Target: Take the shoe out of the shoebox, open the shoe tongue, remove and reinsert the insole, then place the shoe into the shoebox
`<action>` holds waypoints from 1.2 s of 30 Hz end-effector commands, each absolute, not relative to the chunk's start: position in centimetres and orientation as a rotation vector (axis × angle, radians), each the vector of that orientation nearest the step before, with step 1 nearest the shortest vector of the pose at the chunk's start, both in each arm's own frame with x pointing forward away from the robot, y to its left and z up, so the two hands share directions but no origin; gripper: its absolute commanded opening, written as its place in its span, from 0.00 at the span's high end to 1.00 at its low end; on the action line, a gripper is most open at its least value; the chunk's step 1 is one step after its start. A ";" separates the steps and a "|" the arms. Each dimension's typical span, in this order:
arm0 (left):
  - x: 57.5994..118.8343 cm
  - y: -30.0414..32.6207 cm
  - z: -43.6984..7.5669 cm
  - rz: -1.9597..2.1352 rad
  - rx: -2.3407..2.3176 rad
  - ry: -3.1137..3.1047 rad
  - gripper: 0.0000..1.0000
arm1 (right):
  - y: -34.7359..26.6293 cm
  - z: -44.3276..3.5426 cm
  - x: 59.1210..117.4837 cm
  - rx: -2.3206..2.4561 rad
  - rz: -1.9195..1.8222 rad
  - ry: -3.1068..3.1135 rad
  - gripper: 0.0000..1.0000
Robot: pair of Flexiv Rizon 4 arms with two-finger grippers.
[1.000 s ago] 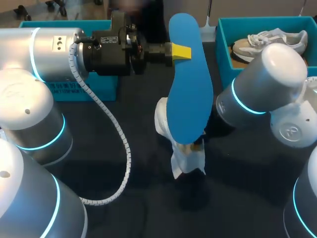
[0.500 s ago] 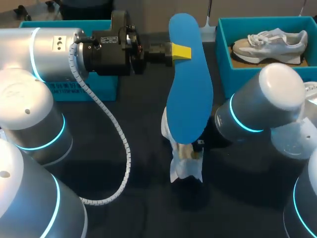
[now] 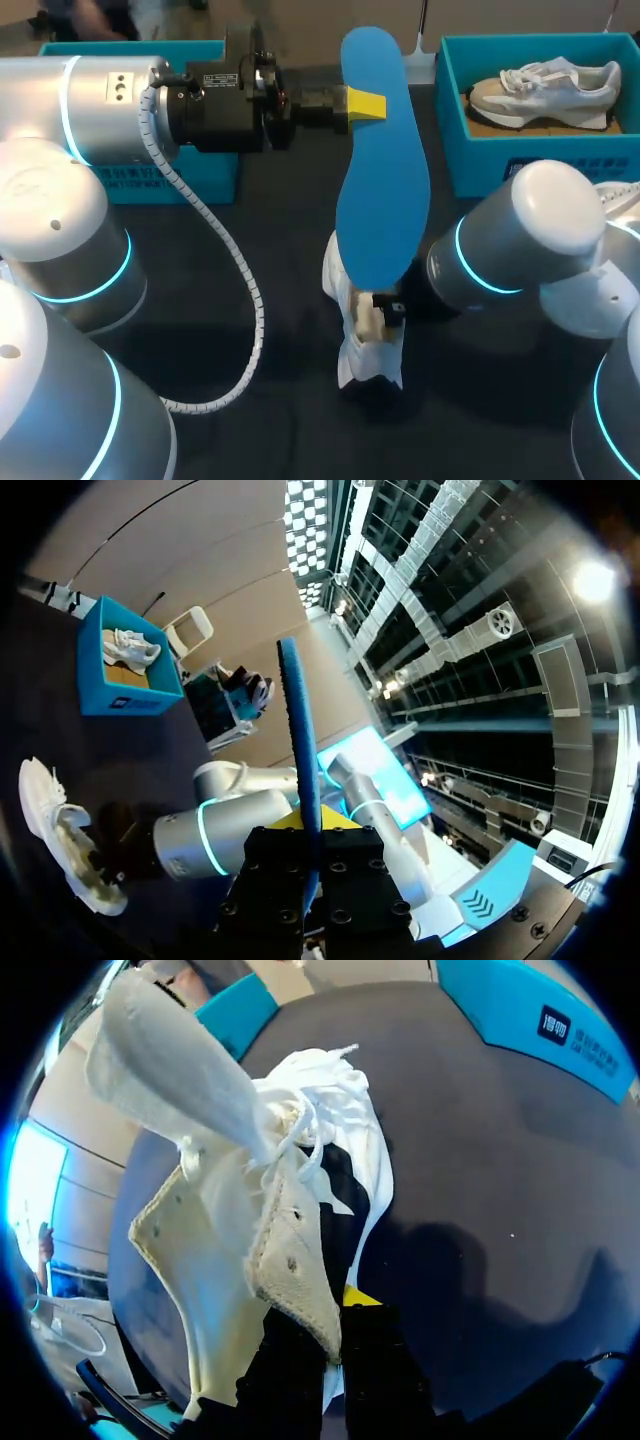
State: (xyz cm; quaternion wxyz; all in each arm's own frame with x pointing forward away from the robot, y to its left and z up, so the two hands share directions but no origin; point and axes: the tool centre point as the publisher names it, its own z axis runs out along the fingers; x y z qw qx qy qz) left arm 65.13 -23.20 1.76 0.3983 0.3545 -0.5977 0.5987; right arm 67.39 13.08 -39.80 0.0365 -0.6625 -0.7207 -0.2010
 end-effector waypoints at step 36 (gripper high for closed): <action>65.0 -23.2 1.6 1.519 0.898 -1.512 1.00 | 12.0 -31.3 66.7 -1.874 -0.933 -1.813 0.00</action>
